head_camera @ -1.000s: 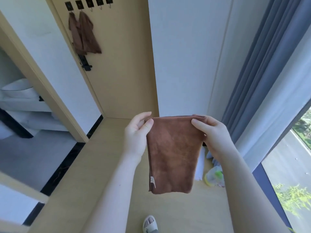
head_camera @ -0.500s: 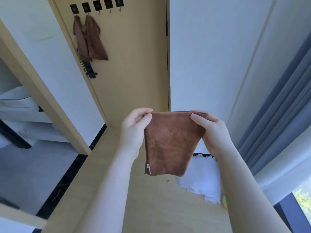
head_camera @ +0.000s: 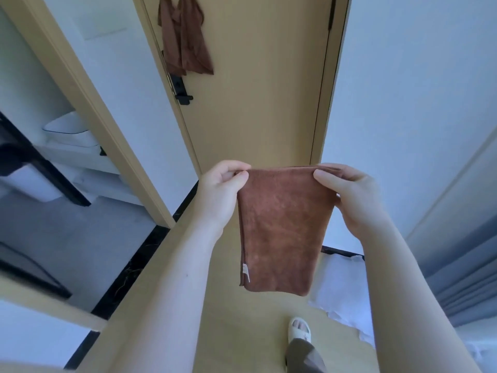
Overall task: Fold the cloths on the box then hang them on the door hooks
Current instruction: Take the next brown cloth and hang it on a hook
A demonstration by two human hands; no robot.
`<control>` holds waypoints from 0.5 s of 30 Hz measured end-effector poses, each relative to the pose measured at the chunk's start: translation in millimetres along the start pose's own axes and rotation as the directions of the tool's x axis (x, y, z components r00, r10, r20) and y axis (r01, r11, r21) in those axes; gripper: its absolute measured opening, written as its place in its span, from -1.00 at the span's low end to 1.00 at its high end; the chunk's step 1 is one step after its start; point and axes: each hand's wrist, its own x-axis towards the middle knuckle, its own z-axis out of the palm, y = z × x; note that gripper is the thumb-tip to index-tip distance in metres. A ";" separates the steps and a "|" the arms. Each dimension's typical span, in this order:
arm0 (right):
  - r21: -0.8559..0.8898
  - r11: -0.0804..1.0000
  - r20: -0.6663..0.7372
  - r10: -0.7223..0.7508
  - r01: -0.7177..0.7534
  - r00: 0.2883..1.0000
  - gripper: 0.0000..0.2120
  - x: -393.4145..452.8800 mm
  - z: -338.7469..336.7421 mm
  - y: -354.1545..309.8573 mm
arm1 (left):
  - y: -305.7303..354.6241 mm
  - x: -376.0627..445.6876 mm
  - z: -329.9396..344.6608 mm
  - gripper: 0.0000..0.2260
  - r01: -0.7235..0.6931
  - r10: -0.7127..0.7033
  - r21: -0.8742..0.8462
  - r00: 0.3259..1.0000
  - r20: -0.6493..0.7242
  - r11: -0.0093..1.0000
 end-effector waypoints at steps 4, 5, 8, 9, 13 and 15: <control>-0.025 1.000 0.068 0.002 0.000 0.998 -0.84 51.1 23.0 7.5 | -8.7 39.5 -9.7 -0.79 0.021 -0.019 0.057 0.999 -0.030 0.998; -0.029 1.000 0.093 0.002 0.000 0.996 -0.84 65.4 28.6 7.6 | -8.8 52.1 -11.7 -0.79 0.024 -0.022 0.074 0.999 -0.036 0.997; -0.025 1.000 0.141 0.002 0.001 0.990 -0.85 110.5 44.2 1.0 | -2.5 94.2 -15.0 -0.80 0.018 -0.014 0.120 1.000 -0.028 0.993; -0.019 1.000 0.148 0.000 0.003 0.989 -0.86 126.1 48.3 -2.1 | 0.9 109.1 -15.5 -0.80 0.015 -0.012 0.132 1.000 -0.024 0.991; -0.025 0.999 0.189 -0.015 0.020 0.982 -0.85 189.1 58.0 -11.9 | 8.7 169.5 -11.8 -0.75 -0.004 0.009 0.188 1.000 -0.026 0.982; -0.024 0.999 0.197 -0.020 0.025 0.980 -0.84 219.8 60.8 -14.3 | 8.6 196.1 -5.4 -0.72 -0.012 0.018 0.211 1.000 -0.023 0.977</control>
